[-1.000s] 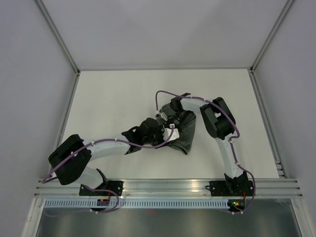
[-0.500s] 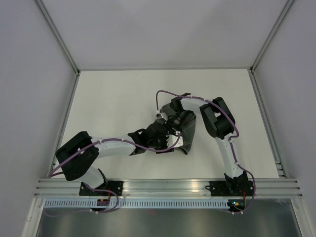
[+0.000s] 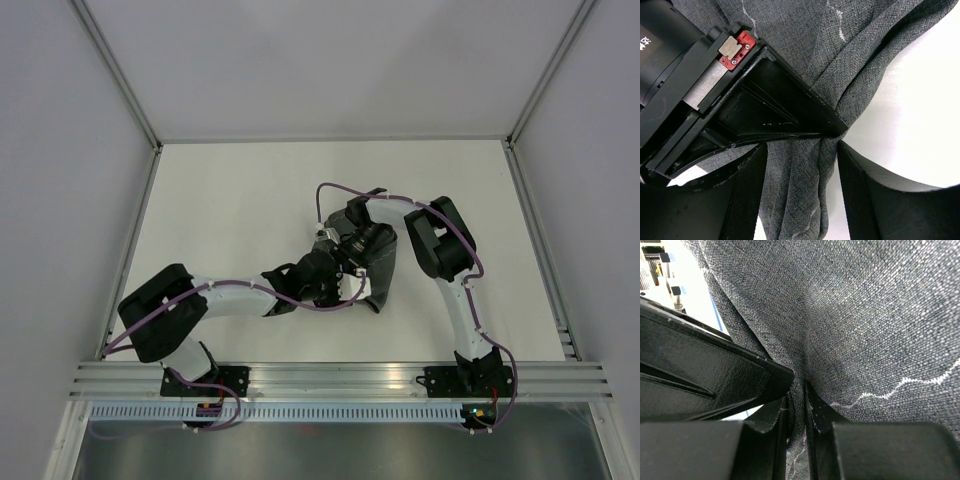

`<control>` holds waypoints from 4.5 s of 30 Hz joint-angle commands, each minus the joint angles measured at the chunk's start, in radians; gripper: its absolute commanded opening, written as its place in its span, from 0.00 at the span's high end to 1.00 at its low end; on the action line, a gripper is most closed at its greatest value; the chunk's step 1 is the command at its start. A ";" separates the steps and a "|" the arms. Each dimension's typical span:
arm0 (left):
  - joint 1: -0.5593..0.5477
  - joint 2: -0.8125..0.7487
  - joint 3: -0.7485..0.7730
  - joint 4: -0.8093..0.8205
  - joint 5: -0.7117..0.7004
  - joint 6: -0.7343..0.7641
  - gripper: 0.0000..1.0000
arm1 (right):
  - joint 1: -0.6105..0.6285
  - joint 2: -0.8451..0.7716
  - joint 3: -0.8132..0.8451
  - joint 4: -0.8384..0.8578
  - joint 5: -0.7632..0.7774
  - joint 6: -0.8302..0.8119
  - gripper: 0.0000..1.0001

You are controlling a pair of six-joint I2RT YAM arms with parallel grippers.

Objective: Fold the napkin, place the utensils inside, and roll it up
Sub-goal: Roll the napkin with the utensil

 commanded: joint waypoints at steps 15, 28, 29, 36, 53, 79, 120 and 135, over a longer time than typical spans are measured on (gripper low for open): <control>-0.024 0.057 0.016 0.021 -0.005 0.048 0.37 | -0.008 0.069 -0.001 0.082 0.171 -0.070 0.99; -0.031 0.101 0.037 0.025 -0.031 0.068 0.77 | -0.013 0.067 0.000 0.079 0.168 -0.070 0.99; -0.032 0.101 0.037 0.022 -0.028 0.070 0.80 | -0.014 0.066 0.000 0.079 0.166 -0.068 0.99; -0.034 0.132 0.131 -0.131 -0.006 0.022 0.98 | -0.017 0.026 0.008 0.105 0.182 -0.040 0.80; 0.015 0.190 0.301 -0.346 0.141 -0.154 0.98 | -0.189 -0.224 0.025 0.160 0.137 0.041 0.33; 0.256 0.402 0.537 -0.641 0.667 -0.374 0.98 | -0.312 -1.080 -0.723 0.728 0.169 -0.065 0.38; 0.336 0.586 0.721 -0.845 0.865 -0.386 0.98 | 0.181 -0.830 -0.883 1.081 0.605 -0.090 0.43; 0.364 0.594 0.726 -0.852 0.917 -0.389 0.96 | 0.066 -0.643 -0.650 0.733 0.447 -0.082 0.57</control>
